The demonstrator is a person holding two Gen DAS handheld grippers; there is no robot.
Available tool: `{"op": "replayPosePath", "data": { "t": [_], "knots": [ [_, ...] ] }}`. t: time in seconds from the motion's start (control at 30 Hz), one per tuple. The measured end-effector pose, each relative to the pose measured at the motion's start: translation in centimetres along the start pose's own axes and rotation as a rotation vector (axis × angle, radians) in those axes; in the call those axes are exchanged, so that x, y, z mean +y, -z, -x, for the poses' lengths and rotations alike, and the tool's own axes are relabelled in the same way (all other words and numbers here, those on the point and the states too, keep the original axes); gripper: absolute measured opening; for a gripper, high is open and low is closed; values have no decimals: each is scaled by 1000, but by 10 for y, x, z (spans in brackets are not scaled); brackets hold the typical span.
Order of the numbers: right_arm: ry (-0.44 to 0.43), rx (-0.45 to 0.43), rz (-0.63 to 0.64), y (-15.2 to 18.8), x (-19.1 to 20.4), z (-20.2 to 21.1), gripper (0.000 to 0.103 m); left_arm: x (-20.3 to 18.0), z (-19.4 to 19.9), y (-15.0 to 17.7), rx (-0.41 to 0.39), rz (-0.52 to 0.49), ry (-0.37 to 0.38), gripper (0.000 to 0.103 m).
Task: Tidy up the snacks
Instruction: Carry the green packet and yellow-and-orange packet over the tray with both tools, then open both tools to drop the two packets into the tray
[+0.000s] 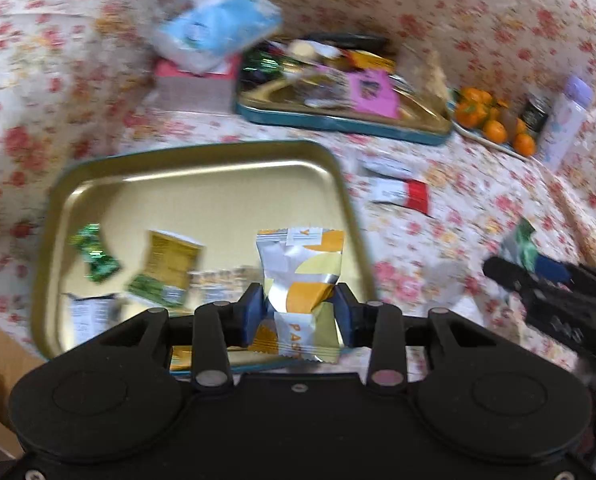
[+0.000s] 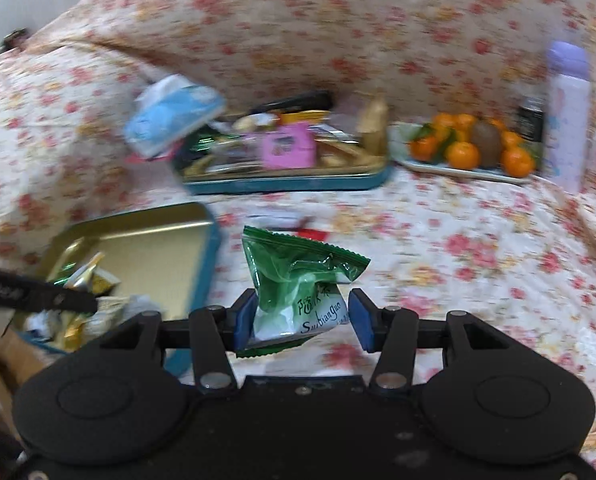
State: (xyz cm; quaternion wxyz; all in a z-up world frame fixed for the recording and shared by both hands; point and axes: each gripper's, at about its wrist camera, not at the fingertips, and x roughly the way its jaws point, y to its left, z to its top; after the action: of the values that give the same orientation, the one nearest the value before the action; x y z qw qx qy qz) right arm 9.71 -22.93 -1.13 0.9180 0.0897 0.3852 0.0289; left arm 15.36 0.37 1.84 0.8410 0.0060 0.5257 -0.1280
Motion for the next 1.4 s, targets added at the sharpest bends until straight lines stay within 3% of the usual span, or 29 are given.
{"op": "replayPosePath", "data": {
  "t": [0.23,0.5,0.7,0.87,1.1,1.4],
  "knots": [
    [-144,94,93,6,66,4,52,56,11,4,-2,72,-63,47],
    [-279,240,213,41,128,5,52,103,6,12,39,135,-108,47],
    [-337,277,216,26,152,-2,52,114,-4,-13,35,117,-114,47],
    [-294,237,229,-9,163,-21,53,123,-21,-44,39,147,-113,47],
    [-205,228,239,-50,168,-69,53,118,-41,-65,25,96,-136,47],
    [-132,257,237,-61,172,-124,53,124,-47,-66,2,127,-118,47]
  ]
}}
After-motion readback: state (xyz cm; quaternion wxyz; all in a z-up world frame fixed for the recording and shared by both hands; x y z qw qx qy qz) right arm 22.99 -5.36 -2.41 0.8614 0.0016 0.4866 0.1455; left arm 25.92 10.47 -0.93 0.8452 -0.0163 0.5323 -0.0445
